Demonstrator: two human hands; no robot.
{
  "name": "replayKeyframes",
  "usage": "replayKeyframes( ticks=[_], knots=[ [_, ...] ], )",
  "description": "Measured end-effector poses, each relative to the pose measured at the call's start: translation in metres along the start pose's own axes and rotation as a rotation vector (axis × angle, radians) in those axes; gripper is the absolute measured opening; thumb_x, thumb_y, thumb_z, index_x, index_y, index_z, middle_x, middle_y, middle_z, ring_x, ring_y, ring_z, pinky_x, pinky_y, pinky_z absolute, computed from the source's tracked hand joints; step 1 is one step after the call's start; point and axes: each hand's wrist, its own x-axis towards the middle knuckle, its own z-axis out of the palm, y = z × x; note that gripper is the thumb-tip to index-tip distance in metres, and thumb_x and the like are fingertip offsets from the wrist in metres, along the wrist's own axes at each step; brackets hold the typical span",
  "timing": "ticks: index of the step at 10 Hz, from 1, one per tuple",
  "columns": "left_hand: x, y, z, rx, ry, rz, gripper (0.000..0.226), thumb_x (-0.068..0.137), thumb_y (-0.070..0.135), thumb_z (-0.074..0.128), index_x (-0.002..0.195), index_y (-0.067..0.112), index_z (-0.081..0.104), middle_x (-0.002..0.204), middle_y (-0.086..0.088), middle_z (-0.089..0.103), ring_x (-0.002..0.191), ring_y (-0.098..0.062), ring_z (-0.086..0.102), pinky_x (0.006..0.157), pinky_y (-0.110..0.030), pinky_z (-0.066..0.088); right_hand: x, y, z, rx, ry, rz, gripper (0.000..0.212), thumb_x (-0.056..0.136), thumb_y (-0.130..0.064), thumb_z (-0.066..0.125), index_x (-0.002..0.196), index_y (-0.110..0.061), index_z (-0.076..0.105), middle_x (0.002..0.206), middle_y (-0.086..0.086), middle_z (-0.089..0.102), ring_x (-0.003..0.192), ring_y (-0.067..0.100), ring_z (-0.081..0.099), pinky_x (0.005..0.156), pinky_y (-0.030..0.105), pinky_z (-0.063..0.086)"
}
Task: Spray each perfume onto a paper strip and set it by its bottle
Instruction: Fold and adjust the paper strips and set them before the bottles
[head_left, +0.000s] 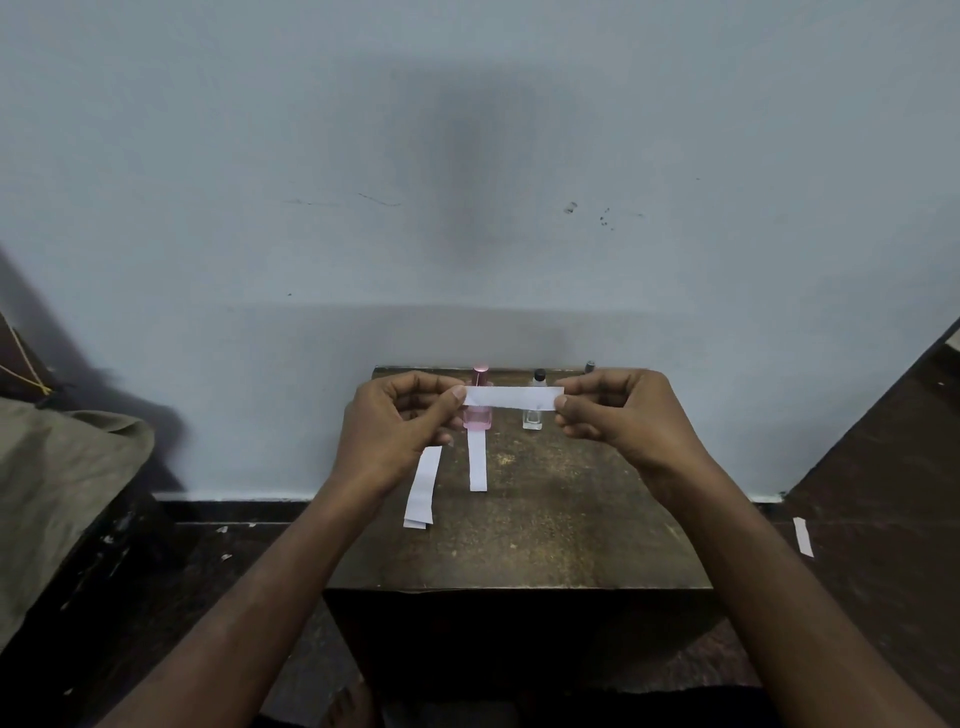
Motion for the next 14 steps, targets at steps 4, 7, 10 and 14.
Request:
replayKeyframes(
  ticks=[4,7,10,14],
  knots=[
    [0.0,0.003,-0.001,-0.061,0.0,-0.034,0.013,0.092,0.022,0.08,0.101,0.013,0.081,0.085,-0.008,0.081,0.08,-0.024,0.079,0.07,-0.026,0.063,0.0,-0.002,0.001,0.145,-0.019,0.061,0.016,0.09,-0.005,0.08,0.104,0.003,0.078,0.091,0.016,0.079,0.084,0.024,0.075,0.079,0.033,0.066],
    [-0.004,0.016,-0.001,-0.368,0.004,-0.013,0.006,0.089,0.015,0.076,0.09,0.011,0.08,0.075,-0.004,0.076,0.06,-0.01,0.067,0.052,-0.018,0.053,-0.009,-0.022,0.009,0.304,0.034,-0.19,0.015,0.091,-0.002,0.077,0.103,0.006,0.076,0.077,0.014,0.074,0.066,0.018,0.069,0.061,0.023,0.057],
    [-0.004,0.02,-0.003,-0.527,0.004,-0.03,0.016,0.081,0.024,0.075,0.089,0.01,0.075,0.07,0.002,0.071,0.056,-0.005,0.06,0.046,-0.014,0.045,-0.016,-0.029,0.014,0.337,-0.004,-0.224,0.017,0.086,-0.004,0.079,0.1,0.004,0.077,0.077,0.017,0.074,0.062,0.017,0.068,0.058,0.023,0.058],
    [0.007,-0.021,-0.004,0.593,-0.077,0.333,0.028,0.108,0.038,0.052,0.106,0.026,0.078,0.092,0.011,0.079,0.084,-0.007,0.073,0.076,-0.035,0.063,-0.016,-0.052,-0.017,1.142,-0.507,-0.086,0.005,0.087,-0.002,0.077,0.092,-0.004,0.076,0.079,0.004,0.069,0.062,0.009,0.062,0.057,0.015,0.055]
  ],
)
